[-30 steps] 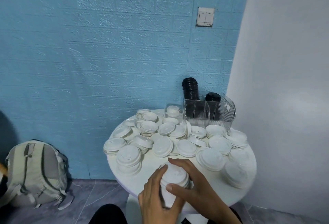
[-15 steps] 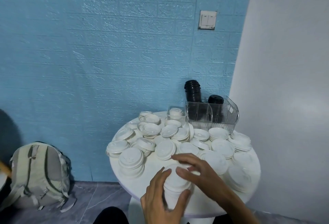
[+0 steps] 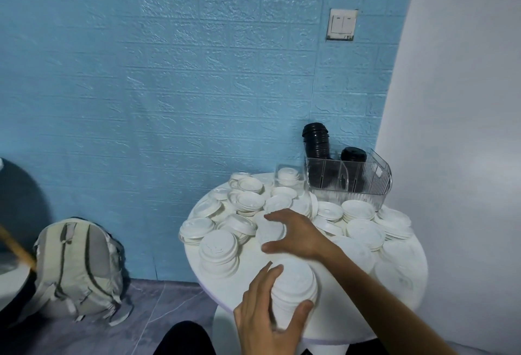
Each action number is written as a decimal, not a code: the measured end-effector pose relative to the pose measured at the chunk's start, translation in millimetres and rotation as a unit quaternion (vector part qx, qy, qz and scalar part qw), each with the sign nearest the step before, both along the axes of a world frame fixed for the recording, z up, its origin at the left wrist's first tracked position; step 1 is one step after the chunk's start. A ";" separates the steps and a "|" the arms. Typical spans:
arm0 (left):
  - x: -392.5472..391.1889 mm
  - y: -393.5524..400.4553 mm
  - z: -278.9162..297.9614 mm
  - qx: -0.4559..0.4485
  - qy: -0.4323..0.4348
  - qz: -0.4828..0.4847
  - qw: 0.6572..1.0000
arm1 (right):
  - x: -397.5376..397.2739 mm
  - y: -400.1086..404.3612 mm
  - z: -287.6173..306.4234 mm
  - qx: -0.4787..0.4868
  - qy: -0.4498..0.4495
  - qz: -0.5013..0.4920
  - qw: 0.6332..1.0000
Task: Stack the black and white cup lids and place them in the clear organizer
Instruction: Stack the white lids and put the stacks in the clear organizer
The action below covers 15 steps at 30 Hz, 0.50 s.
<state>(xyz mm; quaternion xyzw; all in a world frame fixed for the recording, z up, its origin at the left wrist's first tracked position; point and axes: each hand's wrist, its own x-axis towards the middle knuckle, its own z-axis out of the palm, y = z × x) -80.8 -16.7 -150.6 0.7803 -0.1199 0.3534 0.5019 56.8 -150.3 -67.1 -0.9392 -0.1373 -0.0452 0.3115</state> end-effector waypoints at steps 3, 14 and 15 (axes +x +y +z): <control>-0.5 -0.6 0.2 -0.001 -0.002 0.004 1.000 | 4.2 -0.2 -6.2 -0.030 -0.008 -0.016 0.999; -1.6 0.6 0.6 -0.014 0.005 0.025 1.000 | -38.3 -14.3 37.2 0.116 -0.054 -0.059 0.990; -1.6 0.7 1.1 -0.018 0.005 0.028 0.999 | -48.4 -17.2 44.4 0.151 -0.049 -0.054 0.986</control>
